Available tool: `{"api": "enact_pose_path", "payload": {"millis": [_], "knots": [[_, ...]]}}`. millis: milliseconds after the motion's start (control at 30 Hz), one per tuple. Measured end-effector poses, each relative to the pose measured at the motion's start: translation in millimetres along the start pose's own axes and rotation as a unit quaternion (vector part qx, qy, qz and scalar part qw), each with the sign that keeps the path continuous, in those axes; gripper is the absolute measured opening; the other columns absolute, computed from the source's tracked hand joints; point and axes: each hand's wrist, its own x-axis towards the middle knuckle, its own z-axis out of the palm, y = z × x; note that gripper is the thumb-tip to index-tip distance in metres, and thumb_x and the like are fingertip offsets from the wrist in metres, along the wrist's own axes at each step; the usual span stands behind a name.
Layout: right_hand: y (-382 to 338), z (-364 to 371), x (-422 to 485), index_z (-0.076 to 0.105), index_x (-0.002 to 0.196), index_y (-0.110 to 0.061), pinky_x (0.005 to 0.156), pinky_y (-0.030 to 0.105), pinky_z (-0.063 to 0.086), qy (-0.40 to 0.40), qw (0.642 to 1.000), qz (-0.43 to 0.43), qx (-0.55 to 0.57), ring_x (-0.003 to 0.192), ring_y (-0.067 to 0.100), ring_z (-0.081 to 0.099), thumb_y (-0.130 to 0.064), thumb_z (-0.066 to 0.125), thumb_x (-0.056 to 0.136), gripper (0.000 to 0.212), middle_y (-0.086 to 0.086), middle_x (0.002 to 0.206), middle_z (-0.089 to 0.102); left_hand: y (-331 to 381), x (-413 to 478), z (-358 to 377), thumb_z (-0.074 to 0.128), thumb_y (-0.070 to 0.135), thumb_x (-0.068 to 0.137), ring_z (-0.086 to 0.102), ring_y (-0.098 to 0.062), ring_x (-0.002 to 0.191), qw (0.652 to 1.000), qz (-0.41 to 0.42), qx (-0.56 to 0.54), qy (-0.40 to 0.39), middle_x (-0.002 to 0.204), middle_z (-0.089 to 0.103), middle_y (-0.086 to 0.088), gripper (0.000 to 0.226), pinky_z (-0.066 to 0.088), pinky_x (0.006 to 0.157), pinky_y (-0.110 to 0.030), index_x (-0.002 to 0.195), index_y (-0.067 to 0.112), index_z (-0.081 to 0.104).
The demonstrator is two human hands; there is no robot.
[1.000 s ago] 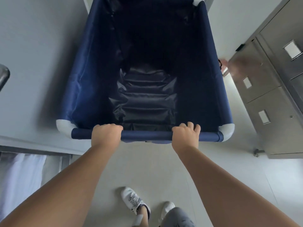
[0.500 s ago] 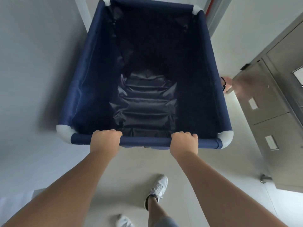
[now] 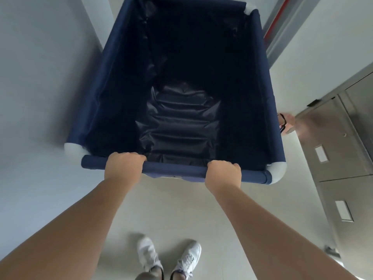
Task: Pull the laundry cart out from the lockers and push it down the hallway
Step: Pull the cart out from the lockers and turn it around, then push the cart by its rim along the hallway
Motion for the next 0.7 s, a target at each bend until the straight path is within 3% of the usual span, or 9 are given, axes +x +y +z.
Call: {"api": "enact_pose_path", "payload": {"millis": [200,333,400,467,567,633,700], "knots": [[6,-30,64,0.06,0.09,-0.026,0.075,0.035,0.031,0.017,1.0,0.004,-0.013,0.077,0.023,0.046,-0.015,0.057,0.079,0.016,-0.003,0.077,0.054,-14,63,-31,0.057,0.015,0.081,0.057,-0.015,0.071,0.999,0.024,-0.025,0.025,0.08,0.062,0.009,0.028,0.038,0.066,-0.029,0.1,0.034,0.063],[10,-49,111,0.063,0.101,-0.03,0.076,0.035,0.032,0.02,1.0,0.006,-0.013,0.084,0.021,0.053,-0.019,0.058,0.079,0.025,-0.004,0.086,0.06,-28,116,-52,0.056,0.021,0.083,0.063,-0.015,0.087,0.996,0.075,-0.038,0.039,0.098,0.065,0.009,0.036,0.044,0.078,-0.029,0.113,0.04,0.062],[11,-60,136,0.064,0.106,-0.033,0.077,0.035,0.032,0.01,1.0,0.011,-0.003,0.088,0.021,0.054,-0.024,0.059,0.081,0.027,-0.006,0.09,0.063,-35,143,-63,0.055,0.022,0.083,0.064,-0.015,0.091,0.995,0.084,-0.052,0.033,0.103,0.065,0.009,0.039,0.046,0.077,-0.03,0.118,0.041,0.061],[14,-70,160,0.063,0.111,-0.037,0.081,0.036,0.035,0.007,1.0,0.006,0.012,0.093,0.02,0.055,-0.043,0.06,0.081,0.031,-0.008,0.094,0.064,-40,168,-72,0.057,0.028,0.086,0.062,-0.015,0.105,0.993,0.093,-0.071,0.032,0.118,0.063,0.011,0.043,0.049,0.081,-0.033,0.127,0.042,0.055],[18,-88,193,0.055,0.127,-0.042,0.093,0.04,0.035,-0.005,0.999,0.008,0.042,0.115,0.019,0.051,-0.085,0.043,0.062,0.078,-0.011,0.116,0.063,-48,204,-84,0.059,0.06,0.085,0.039,-0.014,0.14,0.99,0.103,-0.085,0.047,0.157,0.034,0.009,0.074,0.045,0.099,-0.036,0.15,0.041,0.029],[18,-99,212,0.047,0.139,-0.042,0.103,0.044,0.031,-0.004,0.999,0.009,0.05,0.135,0.022,0.039,-0.096,0.023,0.048,0.108,-0.009,0.139,0.054,-53,225,-94,0.053,0.077,0.078,0.033,-0.014,0.144,0.988,0.105,-0.09,0.063,0.161,0.026,0.007,0.09,0.044,0.102,-0.038,0.152,0.039,0.021],[19,-108,232,0.041,0.145,-0.042,0.107,0.047,0.027,-0.001,0.999,0.009,0.054,0.143,0.023,0.029,-0.1,0.022,0.046,0.116,-0.007,0.15,0.045,-57,245,-105,0.042,0.092,0.067,0.037,-0.014,0.141,0.987,0.105,-0.104,0.058,0.16,0.029,0.01,0.1,0.045,0.101,-0.038,0.151,0.04,0.024]]}}
